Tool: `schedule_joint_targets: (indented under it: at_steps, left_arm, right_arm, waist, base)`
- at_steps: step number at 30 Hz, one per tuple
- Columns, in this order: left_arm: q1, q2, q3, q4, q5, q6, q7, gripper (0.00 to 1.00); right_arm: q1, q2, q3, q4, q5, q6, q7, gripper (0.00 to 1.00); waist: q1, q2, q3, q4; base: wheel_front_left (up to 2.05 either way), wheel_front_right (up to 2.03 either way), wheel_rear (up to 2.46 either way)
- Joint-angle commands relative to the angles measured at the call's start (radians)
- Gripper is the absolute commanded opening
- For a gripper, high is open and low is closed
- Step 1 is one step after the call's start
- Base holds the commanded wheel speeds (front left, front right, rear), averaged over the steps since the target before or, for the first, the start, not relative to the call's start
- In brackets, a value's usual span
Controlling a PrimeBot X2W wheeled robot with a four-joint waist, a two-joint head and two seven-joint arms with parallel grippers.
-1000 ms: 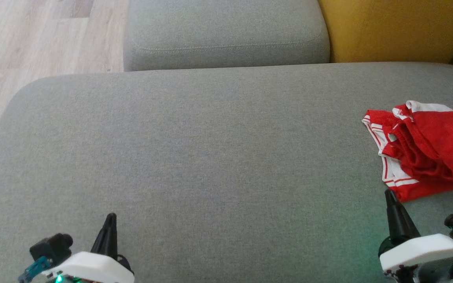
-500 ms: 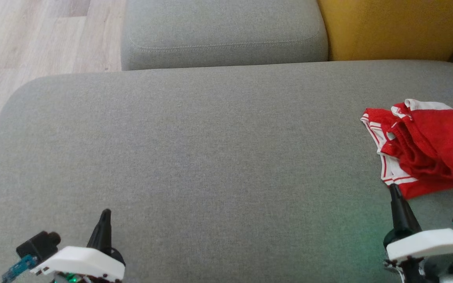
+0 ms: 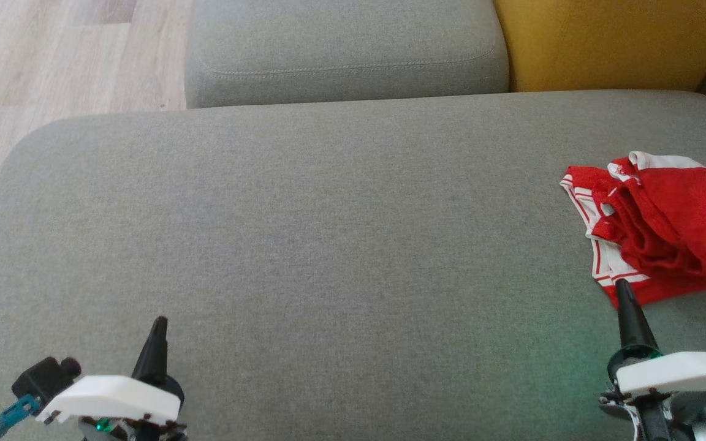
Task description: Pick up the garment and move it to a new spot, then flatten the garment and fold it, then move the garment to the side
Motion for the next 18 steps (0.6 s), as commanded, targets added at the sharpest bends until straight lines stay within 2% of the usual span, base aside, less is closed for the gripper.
schedule_joint_targets:
  at_steps: [1, 18]
  left_arm:
    - [-0.064, 0.002, 0.035, -0.029, -0.021, -0.011, 0.004, 0.00]
    - [-0.096, -0.018, 0.092, -0.015, -0.206, -0.051, 0.049, 0.00]
  right_arm:
    - [-0.056, -0.016, 0.007, -0.025, 0.026, 0.004, 0.003, 0.00]
    - [-0.090, -0.017, -0.004, 0.009, 0.222, 0.005, 0.007, 0.00]
  waist:
    - [0.0000, 0.0000, 0.000, 0.000]
    - [0.0000, 0.0000, 0.006, -0.008]
  base:
    - [0.00, 0.00, 0.00]
    - [0.00, 0.00, 0.00]
